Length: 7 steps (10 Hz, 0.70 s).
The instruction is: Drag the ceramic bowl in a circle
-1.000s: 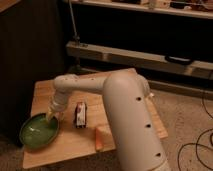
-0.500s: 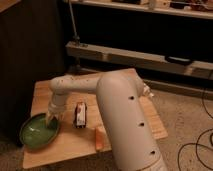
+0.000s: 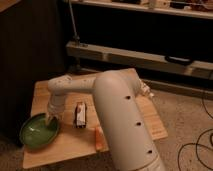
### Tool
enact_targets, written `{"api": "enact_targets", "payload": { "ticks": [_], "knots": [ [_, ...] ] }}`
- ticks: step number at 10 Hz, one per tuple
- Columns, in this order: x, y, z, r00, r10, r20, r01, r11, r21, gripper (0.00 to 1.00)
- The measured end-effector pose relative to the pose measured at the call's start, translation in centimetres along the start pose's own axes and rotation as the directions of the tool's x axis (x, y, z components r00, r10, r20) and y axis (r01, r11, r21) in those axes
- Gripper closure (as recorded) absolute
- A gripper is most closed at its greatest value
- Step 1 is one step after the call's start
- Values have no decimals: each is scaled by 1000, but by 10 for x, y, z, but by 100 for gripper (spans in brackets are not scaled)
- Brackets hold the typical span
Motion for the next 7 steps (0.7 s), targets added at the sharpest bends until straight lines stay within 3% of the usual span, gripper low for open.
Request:
{"api": "enact_targets", "payload": {
  "ticks": [2,5,7],
  "knots": [
    [1,-1,1,1000,0,-6,0,1000,9,72],
    [0,-2,2,1000,3,-9,-2,1000,20,74],
    [-3,-5,-2,1000,1,-7,0,999,51,74]
  ]
}}
